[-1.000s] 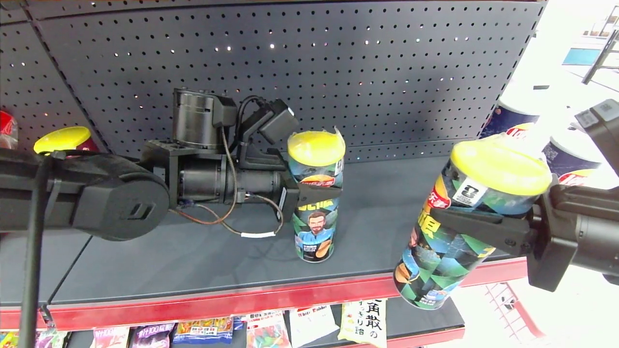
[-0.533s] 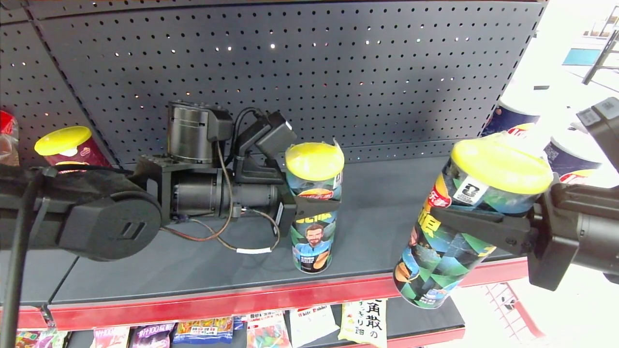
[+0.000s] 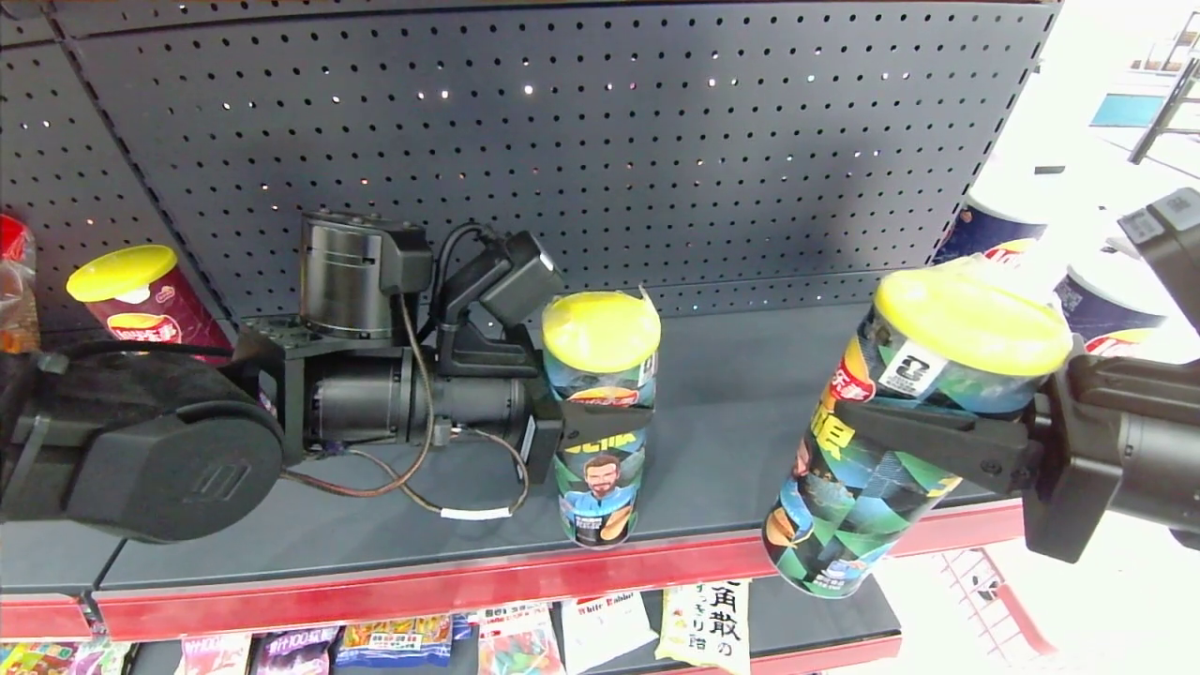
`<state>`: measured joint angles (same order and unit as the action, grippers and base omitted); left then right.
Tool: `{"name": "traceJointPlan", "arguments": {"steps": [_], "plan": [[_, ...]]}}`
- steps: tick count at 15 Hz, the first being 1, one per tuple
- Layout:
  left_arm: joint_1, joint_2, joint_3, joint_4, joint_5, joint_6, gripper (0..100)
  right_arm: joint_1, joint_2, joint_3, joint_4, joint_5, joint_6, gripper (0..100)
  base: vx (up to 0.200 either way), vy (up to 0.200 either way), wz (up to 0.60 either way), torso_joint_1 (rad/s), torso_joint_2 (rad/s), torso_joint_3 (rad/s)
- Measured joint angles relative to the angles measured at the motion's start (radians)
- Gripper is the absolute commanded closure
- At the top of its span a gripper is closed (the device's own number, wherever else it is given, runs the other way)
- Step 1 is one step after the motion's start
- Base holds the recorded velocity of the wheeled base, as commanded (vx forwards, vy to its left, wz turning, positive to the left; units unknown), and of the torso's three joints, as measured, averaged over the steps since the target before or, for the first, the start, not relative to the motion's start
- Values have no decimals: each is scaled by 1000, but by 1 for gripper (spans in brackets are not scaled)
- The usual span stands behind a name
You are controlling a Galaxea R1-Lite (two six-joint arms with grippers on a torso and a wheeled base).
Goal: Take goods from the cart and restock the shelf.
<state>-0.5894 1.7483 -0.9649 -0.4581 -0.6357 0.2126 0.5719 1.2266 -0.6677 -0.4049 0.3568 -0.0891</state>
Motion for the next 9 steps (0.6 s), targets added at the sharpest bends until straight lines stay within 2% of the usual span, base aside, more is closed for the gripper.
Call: {"name": "traceJointPlan", "arguments": {"steps": [5, 6, 9], "plan": [[-7, -3, 35, -30, 0, 1, 100, 0, 0, 3, 0, 0, 0, 100, 0, 0, 0, 0, 0, 0], [-7, -3, 36, -32, 0, 1, 0, 0, 1, 1, 0, 1, 0, 100, 0, 0, 0, 0, 0, 0], [-6, -3, 41, -27, 1, -3, 0, 0, 12, -16, 0, 3, 0, 100, 0, 0, 0, 0, 0, 0]]}}
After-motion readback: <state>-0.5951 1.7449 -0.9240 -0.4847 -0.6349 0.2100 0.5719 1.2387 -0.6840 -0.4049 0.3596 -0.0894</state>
